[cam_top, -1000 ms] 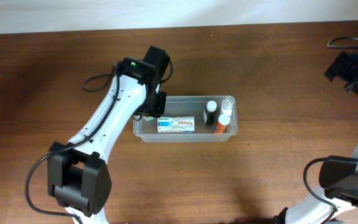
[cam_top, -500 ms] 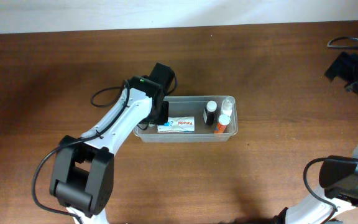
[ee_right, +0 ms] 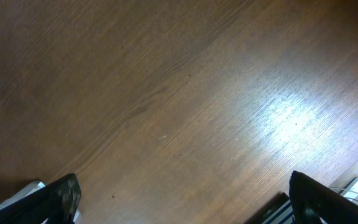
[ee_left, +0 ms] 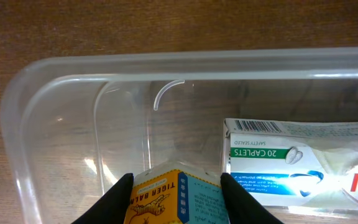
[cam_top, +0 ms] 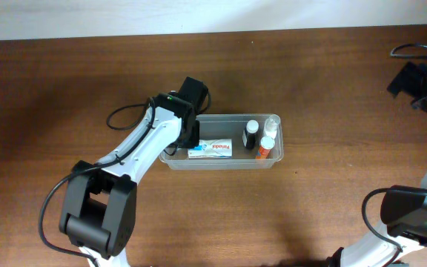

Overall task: Pack container
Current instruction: 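Carry the jar right and lower it into the container's left end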

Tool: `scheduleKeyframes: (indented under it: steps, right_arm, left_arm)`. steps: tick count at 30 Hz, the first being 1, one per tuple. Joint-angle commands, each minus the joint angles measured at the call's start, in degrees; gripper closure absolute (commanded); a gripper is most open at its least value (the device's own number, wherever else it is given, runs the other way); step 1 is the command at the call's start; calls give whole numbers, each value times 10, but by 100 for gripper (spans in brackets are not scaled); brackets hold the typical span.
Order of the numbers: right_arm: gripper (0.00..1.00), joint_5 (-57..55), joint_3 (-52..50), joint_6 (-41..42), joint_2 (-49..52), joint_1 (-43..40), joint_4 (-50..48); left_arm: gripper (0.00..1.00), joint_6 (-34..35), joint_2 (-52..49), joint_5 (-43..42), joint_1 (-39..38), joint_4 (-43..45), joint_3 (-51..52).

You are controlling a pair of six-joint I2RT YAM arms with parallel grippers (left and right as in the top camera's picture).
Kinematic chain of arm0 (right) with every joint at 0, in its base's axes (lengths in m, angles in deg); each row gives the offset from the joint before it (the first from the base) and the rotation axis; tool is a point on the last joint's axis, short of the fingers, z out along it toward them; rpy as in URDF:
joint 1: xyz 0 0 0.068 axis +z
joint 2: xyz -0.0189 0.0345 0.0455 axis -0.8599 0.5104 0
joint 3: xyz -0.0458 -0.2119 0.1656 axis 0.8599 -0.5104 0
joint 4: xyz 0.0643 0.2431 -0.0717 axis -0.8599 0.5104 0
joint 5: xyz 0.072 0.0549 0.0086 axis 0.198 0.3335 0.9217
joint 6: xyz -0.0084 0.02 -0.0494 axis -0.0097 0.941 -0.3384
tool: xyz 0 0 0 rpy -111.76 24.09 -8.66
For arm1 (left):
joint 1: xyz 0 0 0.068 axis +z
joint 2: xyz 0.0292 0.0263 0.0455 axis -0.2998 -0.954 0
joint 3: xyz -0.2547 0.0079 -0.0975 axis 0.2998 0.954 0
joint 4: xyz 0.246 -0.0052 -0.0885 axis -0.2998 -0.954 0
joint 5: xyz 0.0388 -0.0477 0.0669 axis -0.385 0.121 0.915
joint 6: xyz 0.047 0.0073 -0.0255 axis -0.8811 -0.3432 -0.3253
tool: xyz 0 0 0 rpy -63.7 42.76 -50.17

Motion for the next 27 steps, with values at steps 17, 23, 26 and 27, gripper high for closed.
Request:
scheduleKeyframes:
  steps: [17, 23, 26, 27]
  right_arm:
    - [2, -3, 8, 5, -10, -2, 2]
    - [2, -3, 8, 5, -10, -2, 2]
    - [2, -3, 8, 5, -10, -2, 2]
    - [2, -3, 8, 5, -10, -2, 2]
  left_arm:
    - [62, 12, -44, 5, 0, 16, 2]
    - [62, 12, -44, -39, 0, 25, 2]
    - [62, 12, -44, -41, 0, 25, 2]
    - [62, 12, -44, -44, 0, 25, 2]
